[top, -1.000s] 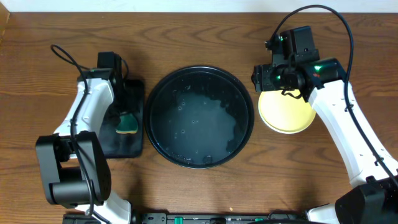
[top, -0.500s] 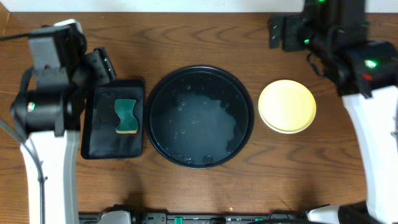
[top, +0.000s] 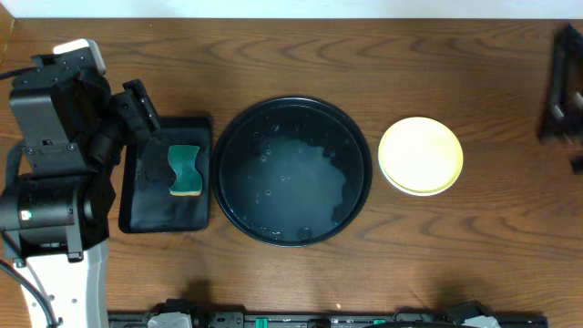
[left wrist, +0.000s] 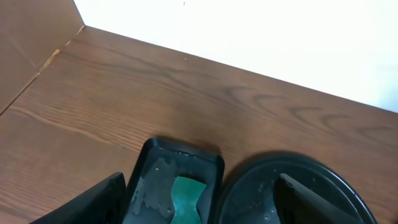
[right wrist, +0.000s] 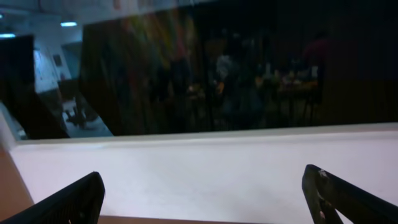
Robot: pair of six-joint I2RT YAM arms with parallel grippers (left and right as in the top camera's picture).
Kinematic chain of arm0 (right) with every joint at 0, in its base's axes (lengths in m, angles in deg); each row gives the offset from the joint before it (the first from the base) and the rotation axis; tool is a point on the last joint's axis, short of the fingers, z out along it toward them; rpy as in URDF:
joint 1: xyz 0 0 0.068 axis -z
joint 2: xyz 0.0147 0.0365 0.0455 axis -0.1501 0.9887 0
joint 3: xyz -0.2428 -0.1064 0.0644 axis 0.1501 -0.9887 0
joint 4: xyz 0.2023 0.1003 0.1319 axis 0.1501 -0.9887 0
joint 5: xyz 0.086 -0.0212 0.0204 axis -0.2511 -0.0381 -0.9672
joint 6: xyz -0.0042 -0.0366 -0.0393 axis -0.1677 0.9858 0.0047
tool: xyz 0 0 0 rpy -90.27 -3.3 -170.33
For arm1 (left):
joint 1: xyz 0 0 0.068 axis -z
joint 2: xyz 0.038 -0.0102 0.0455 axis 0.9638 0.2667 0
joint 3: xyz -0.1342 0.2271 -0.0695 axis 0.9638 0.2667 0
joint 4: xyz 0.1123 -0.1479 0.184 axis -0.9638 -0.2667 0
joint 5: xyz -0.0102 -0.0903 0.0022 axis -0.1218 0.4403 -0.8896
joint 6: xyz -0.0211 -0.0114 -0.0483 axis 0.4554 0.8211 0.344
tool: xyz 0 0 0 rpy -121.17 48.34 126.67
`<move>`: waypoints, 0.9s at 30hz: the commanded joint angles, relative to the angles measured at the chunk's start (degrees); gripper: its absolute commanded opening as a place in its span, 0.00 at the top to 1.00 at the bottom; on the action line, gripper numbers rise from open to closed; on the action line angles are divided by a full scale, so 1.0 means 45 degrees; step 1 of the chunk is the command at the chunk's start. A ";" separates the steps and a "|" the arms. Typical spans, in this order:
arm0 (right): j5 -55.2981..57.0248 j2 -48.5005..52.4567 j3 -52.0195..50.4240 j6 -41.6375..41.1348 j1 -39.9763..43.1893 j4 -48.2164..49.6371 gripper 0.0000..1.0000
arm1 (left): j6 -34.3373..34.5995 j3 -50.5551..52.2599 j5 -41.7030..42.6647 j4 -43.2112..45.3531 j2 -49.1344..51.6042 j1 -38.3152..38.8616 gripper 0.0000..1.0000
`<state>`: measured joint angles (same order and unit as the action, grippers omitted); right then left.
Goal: Clean dirty plates on tray and stack at the side
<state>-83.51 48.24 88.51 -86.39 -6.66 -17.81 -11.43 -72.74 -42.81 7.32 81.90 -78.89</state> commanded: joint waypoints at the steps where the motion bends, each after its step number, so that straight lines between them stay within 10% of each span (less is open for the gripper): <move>1: 0.0034 -0.0583 -0.0049 0.0087 -0.0010 -0.0520 0.01 | -0.0117 -0.0010 -0.0053 -0.0039 0.0044 -0.0039 0.24; 27: 0.1569 -0.3371 -0.1321 0.1885 -0.0005 -0.6280 0.01 | -0.0117 -0.0010 -0.0053 -0.0044 0.0175 -0.0039 0.24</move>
<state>-78.55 32.35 84.86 -81.67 -6.66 -45.53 -11.43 -72.74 -42.79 7.30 82.47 -78.89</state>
